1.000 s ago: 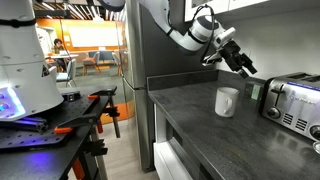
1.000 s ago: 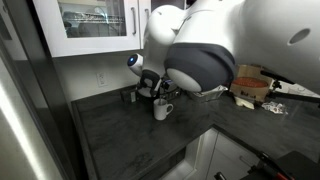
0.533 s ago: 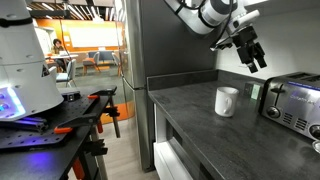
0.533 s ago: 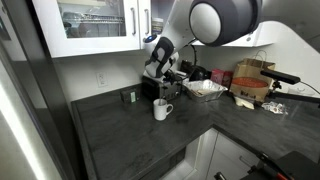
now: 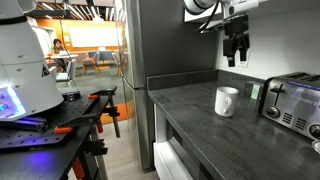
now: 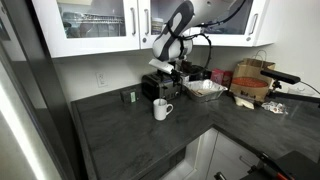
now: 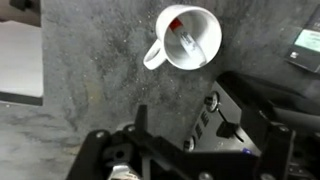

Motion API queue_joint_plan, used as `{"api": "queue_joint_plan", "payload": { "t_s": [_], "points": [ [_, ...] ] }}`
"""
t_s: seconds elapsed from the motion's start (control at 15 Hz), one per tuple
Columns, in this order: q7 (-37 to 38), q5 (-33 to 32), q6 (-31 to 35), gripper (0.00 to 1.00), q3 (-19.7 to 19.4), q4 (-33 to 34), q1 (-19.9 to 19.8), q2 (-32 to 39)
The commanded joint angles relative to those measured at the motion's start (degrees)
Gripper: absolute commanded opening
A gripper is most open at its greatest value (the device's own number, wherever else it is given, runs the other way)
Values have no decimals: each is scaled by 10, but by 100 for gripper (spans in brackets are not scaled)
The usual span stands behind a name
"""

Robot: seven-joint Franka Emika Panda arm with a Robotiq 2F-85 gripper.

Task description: Put the marker in the mug

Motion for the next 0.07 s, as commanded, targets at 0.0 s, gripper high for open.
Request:
{"api": "queue_joint_plan", "payload": {
  "t_s": [0.0],
  "points": [
    [-79, 91, -55, 100, 68, -55, -61, -58]
  ]
}}
